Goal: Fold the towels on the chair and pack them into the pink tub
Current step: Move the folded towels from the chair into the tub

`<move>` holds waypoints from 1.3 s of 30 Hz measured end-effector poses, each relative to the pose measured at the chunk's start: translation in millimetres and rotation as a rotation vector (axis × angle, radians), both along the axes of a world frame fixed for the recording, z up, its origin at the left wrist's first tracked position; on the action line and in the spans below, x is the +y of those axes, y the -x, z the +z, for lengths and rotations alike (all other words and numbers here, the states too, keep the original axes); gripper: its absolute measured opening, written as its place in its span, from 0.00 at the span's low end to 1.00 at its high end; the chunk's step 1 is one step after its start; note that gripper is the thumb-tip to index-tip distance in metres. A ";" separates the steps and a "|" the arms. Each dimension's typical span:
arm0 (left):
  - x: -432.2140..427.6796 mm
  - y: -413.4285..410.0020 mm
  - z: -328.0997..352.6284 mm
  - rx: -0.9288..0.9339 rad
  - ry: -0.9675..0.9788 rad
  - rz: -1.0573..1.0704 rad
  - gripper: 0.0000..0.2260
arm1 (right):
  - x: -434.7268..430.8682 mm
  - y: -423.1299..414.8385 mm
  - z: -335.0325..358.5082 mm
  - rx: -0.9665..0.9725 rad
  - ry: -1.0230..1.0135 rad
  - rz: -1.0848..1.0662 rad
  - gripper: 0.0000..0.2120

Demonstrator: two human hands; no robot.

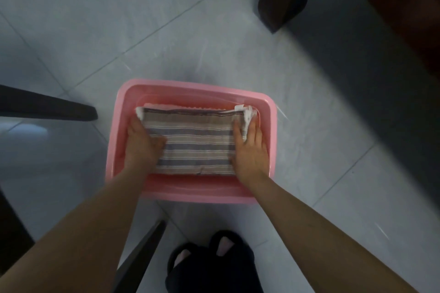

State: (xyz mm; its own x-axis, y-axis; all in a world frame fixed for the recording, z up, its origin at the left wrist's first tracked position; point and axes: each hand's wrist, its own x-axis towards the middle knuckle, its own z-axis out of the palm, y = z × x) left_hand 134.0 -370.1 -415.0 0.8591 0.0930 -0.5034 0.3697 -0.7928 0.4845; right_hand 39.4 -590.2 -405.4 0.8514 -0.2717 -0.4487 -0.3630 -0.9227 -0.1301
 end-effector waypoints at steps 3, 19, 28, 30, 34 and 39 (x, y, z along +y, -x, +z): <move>-4.4 9.1 8.7 -0.213 -0.191 -0.286 0.38 | 1.6 -2.6 5.8 -0.044 0.124 0.121 0.45; 6.4 17.4 -62.8 -0.239 -0.425 -0.982 0.41 | -3.8 11.4 -49.3 0.112 0.145 0.368 0.45; 4.5 15.6 -75.1 -0.265 -0.466 -0.985 0.40 | -2.6 11.8 -63.9 0.109 0.102 0.336 0.44; 4.3 15.3 -70.5 -0.244 -0.471 -0.985 0.40 | -3.6 9.9 -59.3 0.115 0.091 0.339 0.44; 4.7 14.6 -40.6 -0.274 -0.462 -0.969 0.36 | -4.2 11.6 -31.0 0.042 0.024 0.303 0.39; 9.0 -1.1 18.0 -0.392 -0.349 -0.832 0.30 | -7.8 11.2 25.7 -0.267 -0.018 0.159 0.27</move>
State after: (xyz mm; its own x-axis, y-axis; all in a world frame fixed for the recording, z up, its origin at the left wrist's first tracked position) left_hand 135.1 -361.1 -397.0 0.8182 -0.5278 -0.2280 -0.5081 -0.8494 0.1428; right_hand 28.2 -598.0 -379.6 0.9710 -0.1196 -0.2068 -0.1649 -0.9618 -0.2183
